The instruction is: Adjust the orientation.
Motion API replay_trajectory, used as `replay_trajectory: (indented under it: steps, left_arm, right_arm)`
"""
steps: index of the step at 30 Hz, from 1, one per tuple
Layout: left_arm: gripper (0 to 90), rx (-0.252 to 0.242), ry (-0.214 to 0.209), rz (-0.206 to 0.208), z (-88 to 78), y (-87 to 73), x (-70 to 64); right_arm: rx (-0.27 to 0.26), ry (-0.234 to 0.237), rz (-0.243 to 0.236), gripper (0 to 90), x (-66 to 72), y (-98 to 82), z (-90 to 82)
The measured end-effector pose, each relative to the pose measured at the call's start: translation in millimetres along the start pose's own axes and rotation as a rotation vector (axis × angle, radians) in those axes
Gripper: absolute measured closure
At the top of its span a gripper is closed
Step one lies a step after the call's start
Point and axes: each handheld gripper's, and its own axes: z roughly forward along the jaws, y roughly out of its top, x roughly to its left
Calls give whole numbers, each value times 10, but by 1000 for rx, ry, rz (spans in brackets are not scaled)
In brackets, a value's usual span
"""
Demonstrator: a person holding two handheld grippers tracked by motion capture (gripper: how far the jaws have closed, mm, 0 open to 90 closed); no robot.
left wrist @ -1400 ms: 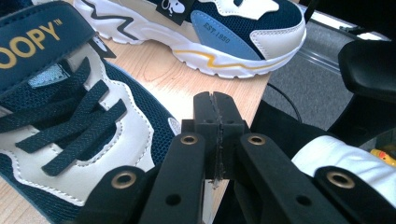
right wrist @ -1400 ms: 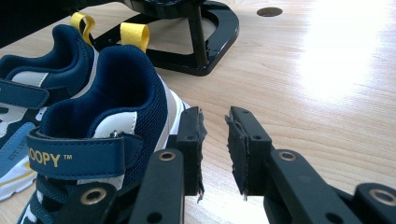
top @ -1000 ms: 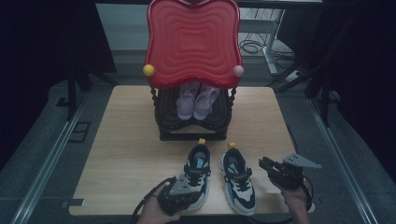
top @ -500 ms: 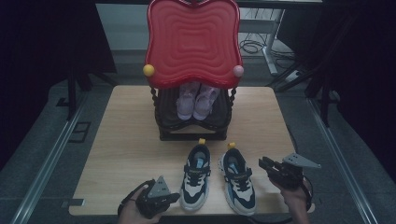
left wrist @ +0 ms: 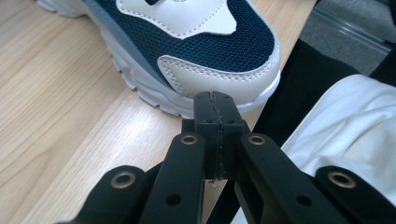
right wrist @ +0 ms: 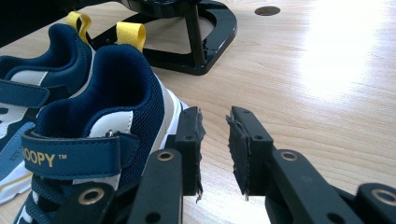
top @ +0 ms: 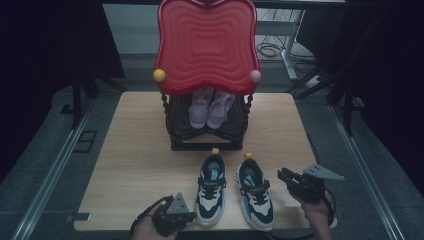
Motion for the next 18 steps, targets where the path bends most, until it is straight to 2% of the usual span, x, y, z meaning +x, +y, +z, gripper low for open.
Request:
replay_trajectory:
  steps: [6,8,14,18]
  left_arm:
    - [900,22,-25,27,146,49,-55]
    - [900,17,-43,25,182,82,-60]
    - [900,13,-60,47,307,211,-127]
    - [900,-1,-68,48,374,281,-149]
  right_arm:
    - [0,0,1,732,-2,-1,-3]
    - [-1,-1,1,732,-6,-1,-8]
    - [0,-3,2,732,-15,-5,-8]
    - [1,-5,3,731,-22,-11,-7]
